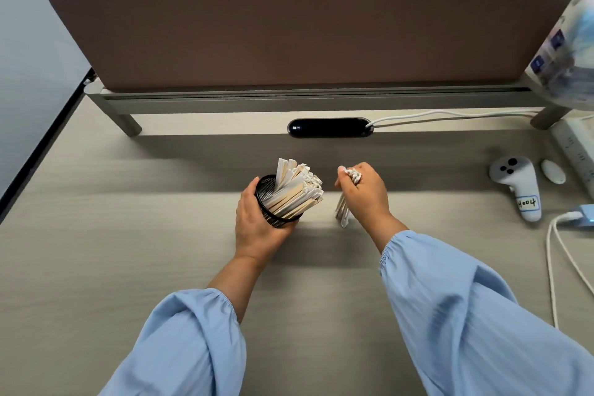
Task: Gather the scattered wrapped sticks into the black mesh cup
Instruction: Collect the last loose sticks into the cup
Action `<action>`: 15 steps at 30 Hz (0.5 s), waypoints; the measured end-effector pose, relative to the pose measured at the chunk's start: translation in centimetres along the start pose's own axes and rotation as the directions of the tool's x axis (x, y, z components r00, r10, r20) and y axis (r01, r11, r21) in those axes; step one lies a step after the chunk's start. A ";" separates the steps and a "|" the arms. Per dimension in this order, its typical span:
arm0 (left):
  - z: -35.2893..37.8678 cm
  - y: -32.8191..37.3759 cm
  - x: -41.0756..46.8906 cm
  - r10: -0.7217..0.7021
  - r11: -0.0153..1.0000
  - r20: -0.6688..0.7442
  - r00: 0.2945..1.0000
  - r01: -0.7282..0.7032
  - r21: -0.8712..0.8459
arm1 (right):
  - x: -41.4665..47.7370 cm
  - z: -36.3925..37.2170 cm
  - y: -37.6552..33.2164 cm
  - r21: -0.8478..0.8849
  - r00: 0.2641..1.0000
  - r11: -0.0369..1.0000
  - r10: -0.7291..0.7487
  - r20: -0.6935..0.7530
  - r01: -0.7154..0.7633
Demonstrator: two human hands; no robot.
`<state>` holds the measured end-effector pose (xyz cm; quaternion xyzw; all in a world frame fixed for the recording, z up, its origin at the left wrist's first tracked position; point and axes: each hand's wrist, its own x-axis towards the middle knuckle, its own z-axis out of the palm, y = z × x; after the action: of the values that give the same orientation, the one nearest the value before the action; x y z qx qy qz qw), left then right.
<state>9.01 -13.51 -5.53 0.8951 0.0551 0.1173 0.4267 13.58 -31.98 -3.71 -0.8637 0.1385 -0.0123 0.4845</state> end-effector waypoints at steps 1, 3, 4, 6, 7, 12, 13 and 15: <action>0.0 0.0 0.0 -0.001 1.000 0.005 1.000 0.001 0.004 | 0.0 -0.4 -0.2 -0.069 1.000 0.998 -0.003 -0.001 0.003; -0.1 0.1 0.0 -0.003 1.000 0.018 1.000 0.003 0.004 | 0.1 -1.1 -0.6 -0.063 0.999 0.998 -0.033 -0.042 0.031; -0.3 0.1 0.0 0.001 1.000 0.024 1.000 -0.001 0.002 | 0.1 -1.6 -1.2 0.022 0.994 0.999 -0.041 -0.098 0.044; -0.5 0.1 0.0 0.004 1.000 0.043 0.999 -0.004 0.006 | 0.1 -2.7 -3.2 0.249 0.975 0.966 -0.018 -0.220 0.074; -0.6 0.2 -0.1 0.005 1.000 0.056 0.998 -0.005 0.009 | 0.1 -3.2 -4.3 0.367 0.969 0.925 -0.007 -0.248 0.101; -1.0 0.9 -0.9 0.124 0.988 0.029 0.992 -0.126 0.089 | -1.7 -3.7 -7.6 0.467 0.979 0.861 -0.184 -0.084 0.202; -1.1 0.9 -1.0 0.132 0.986 0.012 0.991 -0.132 0.100 | -2.1 -3.2 -7.5 0.406 0.976 0.889 -0.217 -0.034 0.212; -1.5 1.2 -1.1 0.128 0.986 0.001 0.992 -0.127 0.111 | -3.1 -2.3 -7.2 0.335 0.972 0.918 -0.234 0.026 0.212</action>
<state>7.53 -13.40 -3.90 0.9186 0.0055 0.1441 0.3679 11.92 -29.60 3.97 -0.7804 0.0194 -0.0620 0.6218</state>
